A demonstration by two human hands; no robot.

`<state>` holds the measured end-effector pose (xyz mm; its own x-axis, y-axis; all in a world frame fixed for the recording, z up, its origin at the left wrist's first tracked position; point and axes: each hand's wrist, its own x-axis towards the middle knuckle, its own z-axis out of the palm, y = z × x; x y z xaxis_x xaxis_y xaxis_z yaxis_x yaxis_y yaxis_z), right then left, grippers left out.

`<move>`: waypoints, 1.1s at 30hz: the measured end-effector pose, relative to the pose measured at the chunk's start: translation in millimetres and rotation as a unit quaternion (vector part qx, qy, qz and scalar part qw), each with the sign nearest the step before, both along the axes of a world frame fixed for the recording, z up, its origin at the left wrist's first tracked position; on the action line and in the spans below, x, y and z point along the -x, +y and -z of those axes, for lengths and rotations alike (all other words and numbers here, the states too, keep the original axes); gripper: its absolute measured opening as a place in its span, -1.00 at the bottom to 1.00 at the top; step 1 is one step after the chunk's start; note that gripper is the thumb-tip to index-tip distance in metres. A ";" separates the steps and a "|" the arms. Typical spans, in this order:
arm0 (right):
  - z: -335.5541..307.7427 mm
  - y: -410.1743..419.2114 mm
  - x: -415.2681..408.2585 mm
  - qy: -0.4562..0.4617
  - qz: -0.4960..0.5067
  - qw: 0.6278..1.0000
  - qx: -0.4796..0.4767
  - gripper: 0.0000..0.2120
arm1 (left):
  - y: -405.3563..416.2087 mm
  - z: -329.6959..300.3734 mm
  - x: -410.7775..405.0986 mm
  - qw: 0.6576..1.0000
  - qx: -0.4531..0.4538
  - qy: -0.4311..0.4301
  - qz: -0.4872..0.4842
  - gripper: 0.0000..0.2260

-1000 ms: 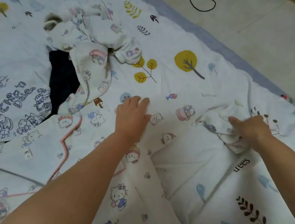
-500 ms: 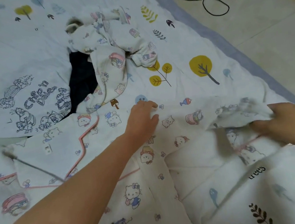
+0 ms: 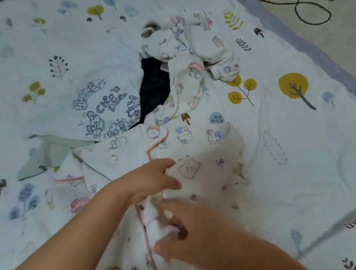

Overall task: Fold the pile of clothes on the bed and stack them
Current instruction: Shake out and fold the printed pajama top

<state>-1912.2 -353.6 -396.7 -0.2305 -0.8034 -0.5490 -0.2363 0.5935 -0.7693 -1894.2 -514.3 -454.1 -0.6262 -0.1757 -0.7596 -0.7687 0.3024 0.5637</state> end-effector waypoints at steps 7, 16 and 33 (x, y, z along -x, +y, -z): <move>55.7 -1.3 47.9 0.256 0.190 0.948 0.017 -0.75 | -23.9 39.9 -82.0 0.976 0.153 -0.053 -0.144 -0.56; 108.6 -33.2 123.6 0.342 0.105 0.930 -0.085 -0.40 | -18.1 55.2 -138.9 0.973 0.133 -0.047 -0.185 -0.65; 110.9 -46.8 115.1 0.278 0.210 0.929 -0.122 -0.36 | -12.4 42.5 -173.1 0.932 0.287 0.178 -0.128 -0.42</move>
<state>-2027.3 -400.4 -507.5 -0.7983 -0.4456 -0.4051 -0.2658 0.8643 -0.4270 -1721.1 -526.7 -496.5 -0.7021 -0.6684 -0.2457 -0.6521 0.4647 0.5990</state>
